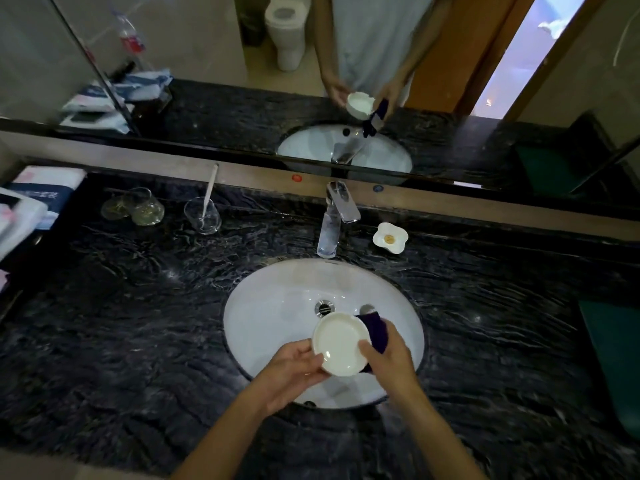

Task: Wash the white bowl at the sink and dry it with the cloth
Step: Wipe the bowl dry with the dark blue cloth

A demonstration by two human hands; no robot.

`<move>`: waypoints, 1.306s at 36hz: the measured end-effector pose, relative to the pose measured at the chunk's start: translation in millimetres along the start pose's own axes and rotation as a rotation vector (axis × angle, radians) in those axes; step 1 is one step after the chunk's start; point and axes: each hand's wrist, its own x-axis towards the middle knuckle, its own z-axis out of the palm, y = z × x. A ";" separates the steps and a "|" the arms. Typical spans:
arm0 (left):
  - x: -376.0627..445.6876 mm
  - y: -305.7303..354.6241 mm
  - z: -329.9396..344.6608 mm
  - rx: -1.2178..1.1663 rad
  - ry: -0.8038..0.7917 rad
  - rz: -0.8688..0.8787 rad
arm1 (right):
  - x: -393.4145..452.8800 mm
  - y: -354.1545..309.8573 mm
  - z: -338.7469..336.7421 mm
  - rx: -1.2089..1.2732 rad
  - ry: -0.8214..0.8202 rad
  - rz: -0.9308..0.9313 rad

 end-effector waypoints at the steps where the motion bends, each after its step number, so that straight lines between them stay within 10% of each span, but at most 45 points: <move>1: -0.7 5.6 -3.6 0.015 -0.029 -0.025 | 5.9 -4.4 -9.5 -0.062 -0.065 -0.034; 9: 14.8 49.2 0.0 0.287 -0.063 -0.212 | 34.9 -35.4 -38.5 -0.391 -0.388 -0.182; 36: 22.7 -29.6 43.0 -0.105 0.409 0.099 | -14.5 6.7 30.4 0.080 0.344 0.035; 47: 19.4 18.7 6.5 0.328 0.051 -0.216 | 29.3 3.0 -35.8 -0.254 -0.282 -0.091</move>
